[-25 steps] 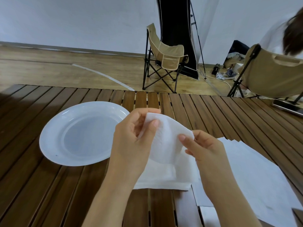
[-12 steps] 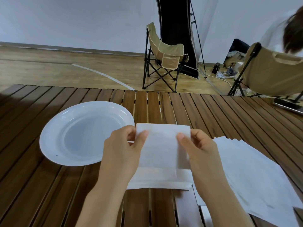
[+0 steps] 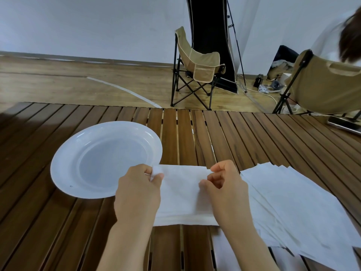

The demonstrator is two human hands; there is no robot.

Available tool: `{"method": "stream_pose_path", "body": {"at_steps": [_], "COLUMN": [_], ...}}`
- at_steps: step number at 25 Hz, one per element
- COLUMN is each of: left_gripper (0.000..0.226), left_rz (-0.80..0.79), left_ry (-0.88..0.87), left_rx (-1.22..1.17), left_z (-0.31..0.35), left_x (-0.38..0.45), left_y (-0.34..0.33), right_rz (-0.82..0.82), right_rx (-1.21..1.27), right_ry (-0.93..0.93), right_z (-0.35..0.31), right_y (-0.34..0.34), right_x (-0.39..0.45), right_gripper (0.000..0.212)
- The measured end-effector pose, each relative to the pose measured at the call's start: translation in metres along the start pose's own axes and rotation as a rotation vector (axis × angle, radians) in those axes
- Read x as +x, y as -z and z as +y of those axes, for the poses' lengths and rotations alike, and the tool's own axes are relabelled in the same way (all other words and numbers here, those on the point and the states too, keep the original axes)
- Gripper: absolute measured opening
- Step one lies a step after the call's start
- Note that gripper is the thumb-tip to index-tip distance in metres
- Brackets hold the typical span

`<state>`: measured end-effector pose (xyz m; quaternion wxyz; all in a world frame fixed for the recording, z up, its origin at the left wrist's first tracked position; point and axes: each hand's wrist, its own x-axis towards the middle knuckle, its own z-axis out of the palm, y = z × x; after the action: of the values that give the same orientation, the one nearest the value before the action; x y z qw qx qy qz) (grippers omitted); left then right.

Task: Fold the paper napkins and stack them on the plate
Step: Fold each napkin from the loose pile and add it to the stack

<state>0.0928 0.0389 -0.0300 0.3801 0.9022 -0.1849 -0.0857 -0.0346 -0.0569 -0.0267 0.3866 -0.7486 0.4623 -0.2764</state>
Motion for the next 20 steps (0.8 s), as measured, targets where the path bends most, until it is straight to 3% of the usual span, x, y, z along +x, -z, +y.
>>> {"method": "stream_pose_path", "body": {"at_steps": [3,8,12,14,17,20], "left_gripper": [0.016,0.035,0.034,0.035,0.035,0.034], "left_rz": [-0.011,-0.021,-0.072,-0.068,0.004,0.023], "left_ry": [0.040,0.086,0.096,0.083,0.021,-0.016], "left_rx": [0.019,0.025,0.006,-0.010,-0.019,-0.042], "left_z": [-0.001,0.000,0.002,0.005,0.010,0.017], "left_x": [-0.001,-0.003,-0.003,-0.004,-0.008,-0.011], "left_y": [0.001,0.003,0.001,0.003,0.009,0.014], "right_rz": [0.021,0.107,0.088,0.153,0.241,0.149], "right_rx": [-0.048,-0.165,-0.243,-0.247,-0.336,-0.548], "right_ry": [0.025,0.158,0.200,0.198,0.061,-0.174], "right_z": [0.003,0.010,0.012,0.015,0.026,0.040], "right_y": [-0.004,-0.006,-0.008,-0.001,0.015,0.023], "right_x": [0.001,0.003,0.005,0.007,0.016,0.023], "right_gripper": [0.023,0.016,0.010,0.007,0.010,0.028]}}
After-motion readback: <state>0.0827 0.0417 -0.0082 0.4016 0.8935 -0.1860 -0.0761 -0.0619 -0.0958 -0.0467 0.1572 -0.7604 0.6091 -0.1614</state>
